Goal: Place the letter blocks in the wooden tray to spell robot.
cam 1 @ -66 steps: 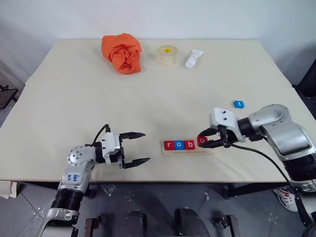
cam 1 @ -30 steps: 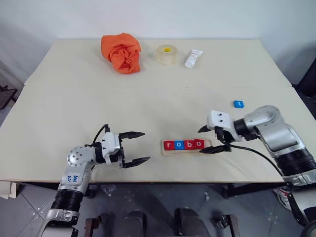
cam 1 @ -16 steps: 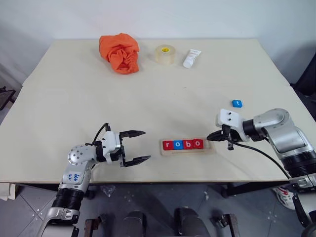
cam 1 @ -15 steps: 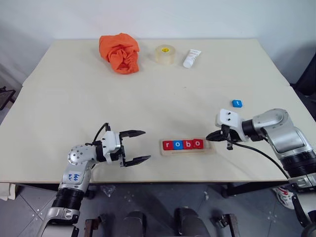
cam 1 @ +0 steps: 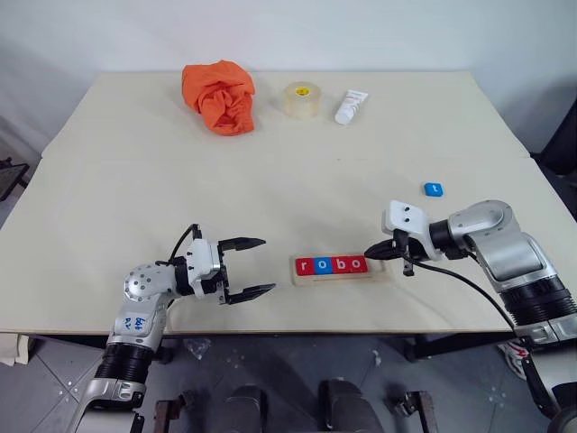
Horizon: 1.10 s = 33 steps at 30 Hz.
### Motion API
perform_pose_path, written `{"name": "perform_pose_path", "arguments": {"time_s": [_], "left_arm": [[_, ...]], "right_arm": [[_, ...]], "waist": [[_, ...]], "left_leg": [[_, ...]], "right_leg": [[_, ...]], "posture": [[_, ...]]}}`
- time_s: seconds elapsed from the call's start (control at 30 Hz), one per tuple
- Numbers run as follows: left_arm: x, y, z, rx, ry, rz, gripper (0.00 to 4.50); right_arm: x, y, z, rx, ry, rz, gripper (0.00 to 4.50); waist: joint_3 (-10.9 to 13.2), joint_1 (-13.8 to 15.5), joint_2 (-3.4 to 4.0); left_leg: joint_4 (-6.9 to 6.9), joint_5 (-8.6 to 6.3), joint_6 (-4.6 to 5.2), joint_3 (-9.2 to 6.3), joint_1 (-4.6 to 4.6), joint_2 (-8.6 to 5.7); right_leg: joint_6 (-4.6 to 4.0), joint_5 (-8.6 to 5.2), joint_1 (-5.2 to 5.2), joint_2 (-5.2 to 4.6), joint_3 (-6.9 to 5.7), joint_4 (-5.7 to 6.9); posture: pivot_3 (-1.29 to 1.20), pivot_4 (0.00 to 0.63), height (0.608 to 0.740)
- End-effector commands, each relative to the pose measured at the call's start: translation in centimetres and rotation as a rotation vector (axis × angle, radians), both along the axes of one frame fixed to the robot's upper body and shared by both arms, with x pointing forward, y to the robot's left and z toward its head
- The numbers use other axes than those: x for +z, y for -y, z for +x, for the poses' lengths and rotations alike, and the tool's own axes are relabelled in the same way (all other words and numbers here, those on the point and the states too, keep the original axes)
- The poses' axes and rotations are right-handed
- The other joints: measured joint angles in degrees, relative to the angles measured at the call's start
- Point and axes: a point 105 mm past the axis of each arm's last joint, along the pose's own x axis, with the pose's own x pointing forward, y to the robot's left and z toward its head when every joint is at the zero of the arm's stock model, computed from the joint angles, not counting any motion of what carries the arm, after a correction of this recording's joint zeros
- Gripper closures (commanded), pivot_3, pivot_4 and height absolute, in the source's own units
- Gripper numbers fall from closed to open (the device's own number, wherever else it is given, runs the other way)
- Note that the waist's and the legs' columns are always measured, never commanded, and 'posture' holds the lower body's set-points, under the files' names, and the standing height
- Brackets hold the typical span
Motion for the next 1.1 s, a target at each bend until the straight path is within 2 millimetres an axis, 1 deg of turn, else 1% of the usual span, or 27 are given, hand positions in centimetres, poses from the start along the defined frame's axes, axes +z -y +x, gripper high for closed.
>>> {"name": "perform_pose_path", "arguments": {"time_s": [0.03, 0.2, 0.3, 0.4, 0.43, 0.47, 0.63, 0.7, 0.8, 0.93, 1.03, 1.1], "left_arm": [[0.2, -0.1, -0.1, 0.0, 0.019, -0.006, 0.0], [0.1, -0.1, -0.2, -0.004, 0.017, -0.003, 0.0], [0.1, -0.1, -0.2, -0.008, 0.016, -0.003, 0.0], [0.1, -0.1, -0.2, -0.018, 0.014, 0.0, 0.0], [0.1, 0.0, -0.2, -0.022, 0.013, 0.002, 0.0], [0.1, 0.0, -0.1, -0.025, 0.013, 0.003, 0.0], [0.3, -0.1, 0.2, -0.039, 0.011, 0.007, 0.0], [0.2, 0.0, 0.3, -0.048, 0.007, 0.013, 0.0], [0.3, -0.1, 0.5, -0.055, 0.004, 0.017, 0.0], [0.4, -0.1, 0.7, -0.068, 0.002, 0.025, 0.0], [0.6, 0.1, 0.9, -0.075, 0.005, 0.024, 0.0], [0.6, 0.1, 0.9, -0.08, 0.004, 0.023, 0.0]], "right_arm": [[2.0, 1.1, 0.1, -0.037, 0.063, 0.023, 4.47], [2.5, 3.6, -0.1, -0.135, 0.089, 0.053, 4.47], [2.9, 4.8, -0.1, -0.211, 0.118, 0.111, 3.91], [2.8, 7.1, -0.2, -0.326, 0.141, 0.136, 2.96], [2.8, 7.8, -0.3, -0.368, 0.151, 0.157, 2.53], [3.0, 8.5, -0.2, -0.412, 0.171, 0.186, 2.27], [4.0, 12.1, -0.2, -0.663, 0.244, 0.34, 0.61], [4.5, 13.5, -0.7, -0.742, 0.27, 0.394, 0.03], [4.9, 15.0, -1.7, -0.815, 0.288, 0.423, 0.03], [4.8, 15.7, -2.7, -0.862, 0.288, 0.427, 0.03], [4.9, 15.9, -2.5, -0.902, 0.302, 0.451, 0.03], [4.8, 15.3, -1.8, -0.905, 0.297, 0.475, 0.03]], "waist": [[0.0, 0.02, 0.0], [0.0, 0.24, 0.0], [0.0, 0.18, 0.0], [0.0, 0.18, 0.0], [0.0, 0.17, 0.0], [0.0, 0.17, 0.0], [0.0, 0.16, 0.0], [0.0, 0.17, 0.0], [0.0, 0.17, 0.0], [0.0, 0.16, 0.0], [0.0, -0.06, 0.0], [0.0, -0.08, 0.0]], "left_leg": [[0.0, 0.0, 0.0, 0.0, 0.0, 0.0], [-0.01, 0.0, 0.0, -0.01, 0.0, -0.01], [-0.01, 0.0, 0.01, -0.03, 0.0, -0.02], [-0.01, 0.0, 0.01, -0.03, 0.0, -0.02], [-0.01, 0.0, 0.01, -0.03, 0.0, -0.02], [-0.01, 0.0, 0.01, -0.03, 0.0, -0.02], [-0.01, 0.0, 0.0, -0.02, 0.0, -0.02], [0.0, 0.0, 0.0, -0.02, 0.01, -0.01], [-0.01, 0.0, 0.01, -0.02, 0.01, -0.02], [-0.01, 0.0, 0.02, -0.01, 0.01, -0.02], [0.0, 0.0, 0.02, 0.05, 0.02, -0.01], [0.0, 0.0, 0.02, 0.08, 0.05, 0.01]], "right_leg": [[0.0, 0.0, 0.0, 0.0, 0.0, 0.0], [0.0, 0.0, 0.02, -0.01, -0.01, -0.02], [0.0, 0.0, 0.04, -0.04, -0.04, -0.03], [0.0, 0.0, 0.04, -0.03, -0.04, -0.02], [0.0, 0.0, 0.04, -0.04, -0.04, -0.01], [0.0, 0.0, 0.04, -0.04, -0.04, -0.01], [0.0, 0.0, 0.05, -0.02, -0.03, 0.0], [0.0, 0.0, 0.06, -0.02, -0.03, 0.01], [0.0, 0.0, 0.05, -0.02, -0.03, 0.03], [0.0, 0.0, 0.07, -0.01, -0.02, 0.03], [0.0, 0.0, 0.06, 0.01, 0.03, 0.04], [0.0, 0.0, 0.06, 0.04, 0.08, 0.07]], "posture": [[0.0, 0.15, 0.74], [0.0, 0.15, 0.74], [0.0, 0.15, 0.74], [0.0, 0.15, 0.74], [0.0, 0.15, 0.74], [0.0, 0.15, 0.74], [0.0, 0.15, 0.74], [0.0, 0.15, 0.74], [0.0, 0.15, 0.74], [0.0, 0.15, 0.74], [0.0, 0.15, 0.74], [0.0, 0.15, 0.74]]}}
